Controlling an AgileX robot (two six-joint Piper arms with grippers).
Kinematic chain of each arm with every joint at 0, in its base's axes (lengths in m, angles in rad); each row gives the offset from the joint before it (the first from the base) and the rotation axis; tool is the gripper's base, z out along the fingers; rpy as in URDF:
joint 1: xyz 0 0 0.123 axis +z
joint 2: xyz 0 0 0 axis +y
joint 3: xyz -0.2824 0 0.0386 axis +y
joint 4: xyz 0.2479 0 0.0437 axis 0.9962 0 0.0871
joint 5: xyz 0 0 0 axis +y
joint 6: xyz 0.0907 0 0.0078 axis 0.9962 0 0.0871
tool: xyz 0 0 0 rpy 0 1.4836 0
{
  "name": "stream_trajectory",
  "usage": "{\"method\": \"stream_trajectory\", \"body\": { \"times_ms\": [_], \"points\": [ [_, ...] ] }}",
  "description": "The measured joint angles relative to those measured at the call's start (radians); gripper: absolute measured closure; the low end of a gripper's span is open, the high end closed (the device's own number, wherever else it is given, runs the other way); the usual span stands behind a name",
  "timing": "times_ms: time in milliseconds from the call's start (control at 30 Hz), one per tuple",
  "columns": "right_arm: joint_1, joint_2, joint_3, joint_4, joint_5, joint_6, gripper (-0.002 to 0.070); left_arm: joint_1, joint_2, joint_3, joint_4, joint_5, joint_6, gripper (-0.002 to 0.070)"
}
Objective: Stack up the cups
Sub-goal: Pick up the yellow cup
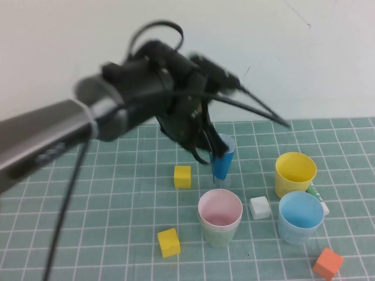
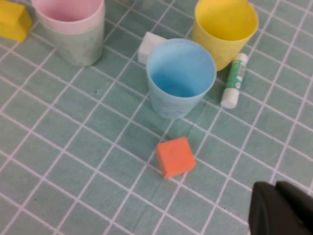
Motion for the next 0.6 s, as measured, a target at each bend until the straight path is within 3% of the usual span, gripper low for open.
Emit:
{"method": "stream_trajectory", "body": {
  "times_ms": [100, 300, 433, 600],
  "points": [
    [0.0, 0.115, -0.099, 0.021, 0.06, -0.009, 0.0678, 0.0, -0.104, 0.0, 0.177, -0.028, -0.135, 0.0623],
    [0.0, 0.389, -0.231, 0.116, 0.089, -0.13, 0.0678, 0.0, -0.355, 0.049, 0.464, -0.043, -0.356, 0.067],
    [0.023, 0.551, -0.288, 0.175, 0.069, -0.204, 0.0678, 0.0, -0.557, 0.153, 0.477, -0.047, -0.386, 0.0673],
    [0.125, 0.72, -0.37, 0.163, -0.014, -0.226, 0.0678, 0.0, -0.793, 0.357, 0.38, -0.054, -0.388, 0.0673]
  ]
}}
